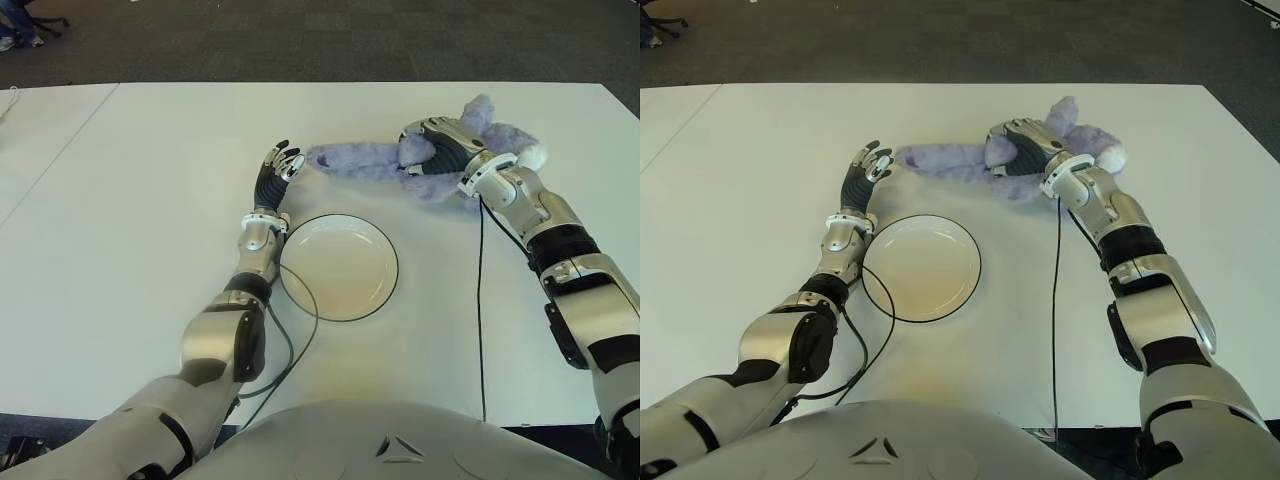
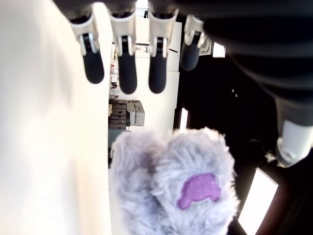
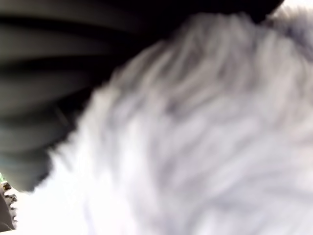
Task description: Put the doll into the plate.
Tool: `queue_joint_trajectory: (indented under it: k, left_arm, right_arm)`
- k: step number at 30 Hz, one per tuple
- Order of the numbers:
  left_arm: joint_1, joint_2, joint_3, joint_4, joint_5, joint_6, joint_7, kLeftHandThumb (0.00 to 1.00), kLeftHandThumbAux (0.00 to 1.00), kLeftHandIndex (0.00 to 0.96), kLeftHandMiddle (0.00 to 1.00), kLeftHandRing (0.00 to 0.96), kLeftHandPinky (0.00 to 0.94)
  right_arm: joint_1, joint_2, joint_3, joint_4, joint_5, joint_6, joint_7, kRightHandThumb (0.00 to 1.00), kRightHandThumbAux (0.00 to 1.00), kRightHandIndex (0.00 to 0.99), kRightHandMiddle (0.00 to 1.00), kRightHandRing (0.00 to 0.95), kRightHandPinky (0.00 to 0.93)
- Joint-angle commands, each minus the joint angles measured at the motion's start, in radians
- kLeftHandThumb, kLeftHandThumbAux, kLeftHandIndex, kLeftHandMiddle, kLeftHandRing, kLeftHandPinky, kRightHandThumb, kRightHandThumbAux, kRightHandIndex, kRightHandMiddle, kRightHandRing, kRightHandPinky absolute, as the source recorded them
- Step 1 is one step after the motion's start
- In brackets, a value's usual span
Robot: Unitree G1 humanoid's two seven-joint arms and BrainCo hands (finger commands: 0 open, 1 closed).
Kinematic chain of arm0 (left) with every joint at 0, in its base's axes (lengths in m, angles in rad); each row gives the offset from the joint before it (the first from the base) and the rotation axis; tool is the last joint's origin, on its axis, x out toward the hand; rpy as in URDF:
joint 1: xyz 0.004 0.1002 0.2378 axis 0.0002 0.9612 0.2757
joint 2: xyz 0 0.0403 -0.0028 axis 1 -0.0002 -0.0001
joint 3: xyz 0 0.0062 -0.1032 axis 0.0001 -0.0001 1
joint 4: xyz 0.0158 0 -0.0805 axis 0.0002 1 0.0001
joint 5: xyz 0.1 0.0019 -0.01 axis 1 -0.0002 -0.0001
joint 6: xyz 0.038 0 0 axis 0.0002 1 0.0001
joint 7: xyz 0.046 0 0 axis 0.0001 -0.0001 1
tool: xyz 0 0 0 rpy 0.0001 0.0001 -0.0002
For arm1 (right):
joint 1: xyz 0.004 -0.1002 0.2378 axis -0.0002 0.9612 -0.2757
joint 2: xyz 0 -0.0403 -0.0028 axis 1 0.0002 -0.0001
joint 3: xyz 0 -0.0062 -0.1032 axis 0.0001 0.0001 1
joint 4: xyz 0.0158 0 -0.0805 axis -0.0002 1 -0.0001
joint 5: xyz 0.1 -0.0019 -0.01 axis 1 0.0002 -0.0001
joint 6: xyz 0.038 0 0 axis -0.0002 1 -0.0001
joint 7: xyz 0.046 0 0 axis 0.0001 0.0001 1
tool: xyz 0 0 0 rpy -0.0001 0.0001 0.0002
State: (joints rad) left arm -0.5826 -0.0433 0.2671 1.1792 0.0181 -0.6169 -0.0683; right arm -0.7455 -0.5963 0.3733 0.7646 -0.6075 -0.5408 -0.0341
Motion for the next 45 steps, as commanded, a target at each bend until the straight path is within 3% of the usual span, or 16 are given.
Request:
queue_joint_trajectory:
  k: [1,8,18,24,31,39,45]
  left_arm:
    - [0.254,-0.021,0.033,0.136,-0.045,0.055,-0.019,0.000,0.506,0.141,0.242,0.237,0.212]
    - [0.256,-0.021,0.023,0.135,-0.033,0.050,-0.003,0.000,0.515,0.138,0.242,0.233,0.198]
    - [0.257,-0.019,0.012,0.136,-0.024,0.047,0.002,0.000,0.515,0.126,0.234,0.227,0.194]
    - [0.253,-0.022,0.009,0.135,-0.023,0.053,0.013,0.000,0.519,0.123,0.239,0.227,0.177]
    - [0.249,-0.026,0.017,0.135,-0.031,0.065,0.015,0.000,0.516,0.104,0.215,0.208,0.153]
    - [0.237,0.010,0.064,0.132,-0.071,0.072,0.007,0.000,0.483,0.063,0.118,0.096,0.031]
    - [0.239,0.050,0.062,0.124,-0.056,0.059,0.044,0.000,0.488,0.056,0.099,0.078,0.044]
  right_arm:
    - [-0.035,0.018,-0.017,-0.110,-0.011,0.004,-0.005,0.712,0.710,0.441,0.854,0.856,0.819]
    - [0.046,0.041,-0.037,-0.383,0.003,0.055,0.028,0.708,0.711,0.441,0.858,0.857,0.847]
    - [0.105,0.033,-0.077,-0.573,0.063,0.028,0.071,0.703,0.714,0.440,0.844,0.848,0.831]
    - [0.130,0.033,-0.109,-0.730,0.107,0.080,0.139,0.703,0.714,0.440,0.839,0.843,0.822]
    - [0.183,0.050,-0.125,-0.843,0.138,0.136,0.200,0.703,0.714,0.441,0.826,0.829,0.767]
    - [0.263,0.069,-0.107,-0.931,0.143,0.156,0.241,0.704,0.713,0.440,0.841,0.844,0.847]
    - [0.290,0.075,-0.103,-0.965,0.165,0.180,0.300,0.704,0.714,0.440,0.851,0.851,0.843]
